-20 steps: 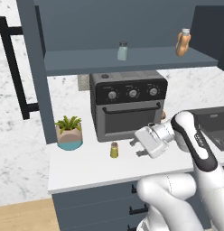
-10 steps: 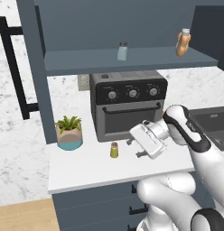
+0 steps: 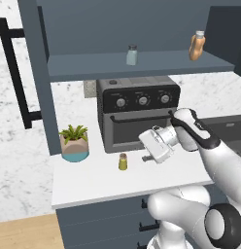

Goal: Put the shaker and condiment bottle from the counter next to their counterparts in the cabinet.

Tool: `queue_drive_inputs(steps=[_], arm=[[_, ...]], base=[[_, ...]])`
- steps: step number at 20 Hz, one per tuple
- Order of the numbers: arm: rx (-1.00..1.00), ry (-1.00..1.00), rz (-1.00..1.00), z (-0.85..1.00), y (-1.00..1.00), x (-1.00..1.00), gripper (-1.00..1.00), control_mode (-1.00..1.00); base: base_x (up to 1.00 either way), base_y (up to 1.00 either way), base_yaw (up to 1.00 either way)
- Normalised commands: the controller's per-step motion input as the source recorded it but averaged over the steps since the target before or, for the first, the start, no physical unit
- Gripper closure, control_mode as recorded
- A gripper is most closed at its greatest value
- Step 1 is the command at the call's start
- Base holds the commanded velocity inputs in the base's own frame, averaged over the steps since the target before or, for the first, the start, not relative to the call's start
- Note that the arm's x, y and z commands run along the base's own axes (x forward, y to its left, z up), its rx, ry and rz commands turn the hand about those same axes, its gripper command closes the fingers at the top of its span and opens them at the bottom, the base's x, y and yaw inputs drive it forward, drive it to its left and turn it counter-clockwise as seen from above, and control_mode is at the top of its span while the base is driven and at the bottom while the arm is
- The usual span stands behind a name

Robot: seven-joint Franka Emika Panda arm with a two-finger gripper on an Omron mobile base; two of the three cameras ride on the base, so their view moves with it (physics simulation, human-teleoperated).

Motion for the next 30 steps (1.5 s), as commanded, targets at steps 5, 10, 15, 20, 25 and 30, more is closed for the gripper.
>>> queue_drive_inputs(steps=[5,10,15,20,25,30], arm=[[0.0,0.11,-0.16,-0.11,0.12,0.37,-1.0,-1.0],[-0.04,0.01,0.0,-0.59,0.01,0.1,-1.0,-1.0],[-0.02,0.0,0.0,-0.28,0.0,0.08,-1.0,-1.0],[0.0,-0.02,-0.05,-0.05,0.0,0.01,-1.0,-1.0],[0.0,-0.03,-0.16,-0.05,0.0,0.08,-1.0,-1.0],[0.0,0.0,-0.11,0.0,0.16,0.25,-1.0,-1.0]], base=[[0.0,0.0,0.0],[0.0,0.0,0.0],[0.0,0.0,0.0],[0.0,0.0,0.0],[0.0,0.0,0.0],[0.0,0.0,0.0]])
